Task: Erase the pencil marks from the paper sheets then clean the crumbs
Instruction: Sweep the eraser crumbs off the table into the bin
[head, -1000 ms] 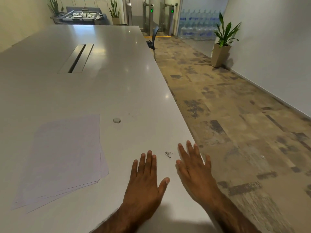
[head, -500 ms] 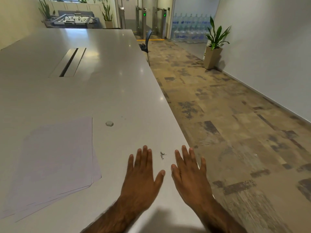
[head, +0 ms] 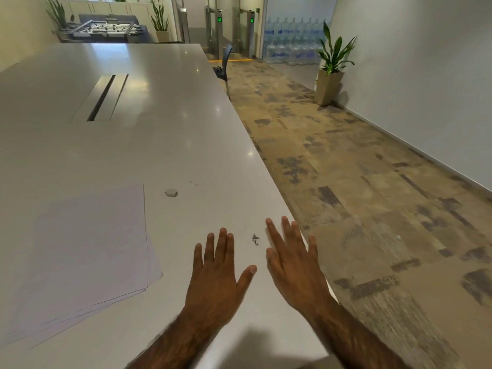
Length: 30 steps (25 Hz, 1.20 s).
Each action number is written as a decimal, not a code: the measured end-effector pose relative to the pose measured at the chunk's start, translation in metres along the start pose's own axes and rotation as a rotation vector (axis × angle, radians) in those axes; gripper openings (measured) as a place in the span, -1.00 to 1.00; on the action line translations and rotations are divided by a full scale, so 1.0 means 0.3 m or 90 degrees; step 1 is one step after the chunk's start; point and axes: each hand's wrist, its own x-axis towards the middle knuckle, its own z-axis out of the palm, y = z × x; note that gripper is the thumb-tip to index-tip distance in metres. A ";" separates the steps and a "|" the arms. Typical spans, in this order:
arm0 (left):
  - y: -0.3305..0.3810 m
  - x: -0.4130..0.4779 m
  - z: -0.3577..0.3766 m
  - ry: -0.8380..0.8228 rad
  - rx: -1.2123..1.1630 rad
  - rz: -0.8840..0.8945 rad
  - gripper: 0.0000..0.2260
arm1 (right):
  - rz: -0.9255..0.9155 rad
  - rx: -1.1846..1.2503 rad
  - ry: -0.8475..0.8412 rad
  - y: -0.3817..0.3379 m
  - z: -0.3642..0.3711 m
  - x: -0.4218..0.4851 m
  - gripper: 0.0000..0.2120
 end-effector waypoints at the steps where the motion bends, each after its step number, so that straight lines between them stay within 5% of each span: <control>1: 0.008 0.009 -0.003 -0.003 0.011 0.013 -0.20 | 0.014 0.006 0.007 -0.001 -0.003 0.000 -0.47; 5: 0.051 0.039 -0.030 -0.002 -0.066 0.080 -0.22 | 0.031 0.029 0.028 -0.007 -0.006 -0.003 -0.44; 10: 0.072 0.011 -0.041 -0.004 -0.018 -0.097 -0.13 | 0.047 0.099 0.058 0.000 0.001 0.006 -0.43; 16: 0.114 0.004 -0.054 -0.001 -0.109 0.067 -0.28 | 0.050 0.104 0.070 0.000 0.003 0.008 -0.42; 22: -0.017 -0.099 -0.047 0.025 0.020 -0.139 -0.12 | 0.054 0.076 0.049 -0.001 -0.002 0.010 -0.43; 30: 0.163 0.003 -0.037 -0.019 -0.018 0.035 -0.27 | 0.010 0.059 0.060 0.007 0.008 0.011 -0.45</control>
